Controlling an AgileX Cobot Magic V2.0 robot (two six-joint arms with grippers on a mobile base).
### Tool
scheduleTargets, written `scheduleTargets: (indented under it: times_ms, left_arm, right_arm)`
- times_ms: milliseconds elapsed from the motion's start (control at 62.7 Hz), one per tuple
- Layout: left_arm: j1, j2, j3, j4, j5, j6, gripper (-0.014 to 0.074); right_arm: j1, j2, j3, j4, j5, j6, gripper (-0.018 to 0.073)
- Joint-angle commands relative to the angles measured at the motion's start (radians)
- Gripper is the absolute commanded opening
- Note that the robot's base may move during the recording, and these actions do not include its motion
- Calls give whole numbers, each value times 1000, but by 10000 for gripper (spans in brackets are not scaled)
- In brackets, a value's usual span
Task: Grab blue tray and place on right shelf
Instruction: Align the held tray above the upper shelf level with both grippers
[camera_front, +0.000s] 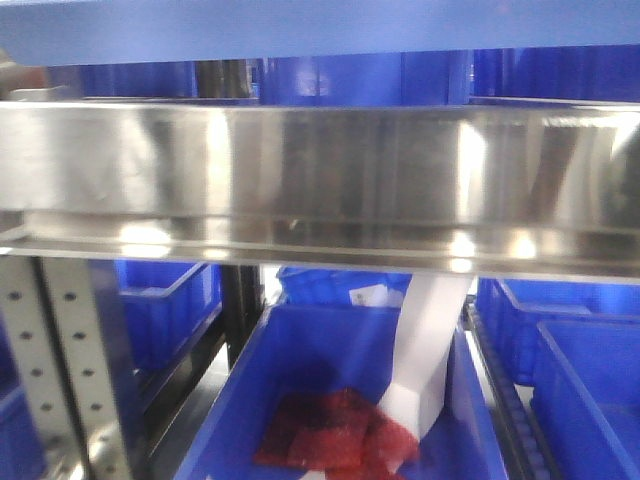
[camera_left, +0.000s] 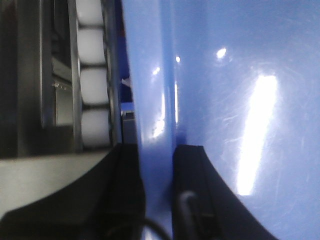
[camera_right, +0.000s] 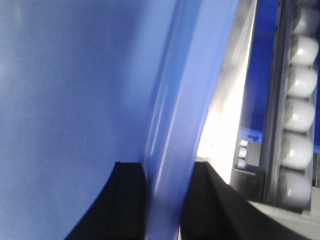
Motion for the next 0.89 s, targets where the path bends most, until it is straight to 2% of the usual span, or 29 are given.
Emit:
scheduleTargets:
  times_ms: [0,877]
  left_arm:
    - [-12,-34,-26,-29,78,29,-48]
    - [-12,-34,-26,-31,78,29,-48]
  right_arm:
    - [5,-31,-28,6,-84,-33,56]
    - [5,-31,-28,6,-84,-33,56]
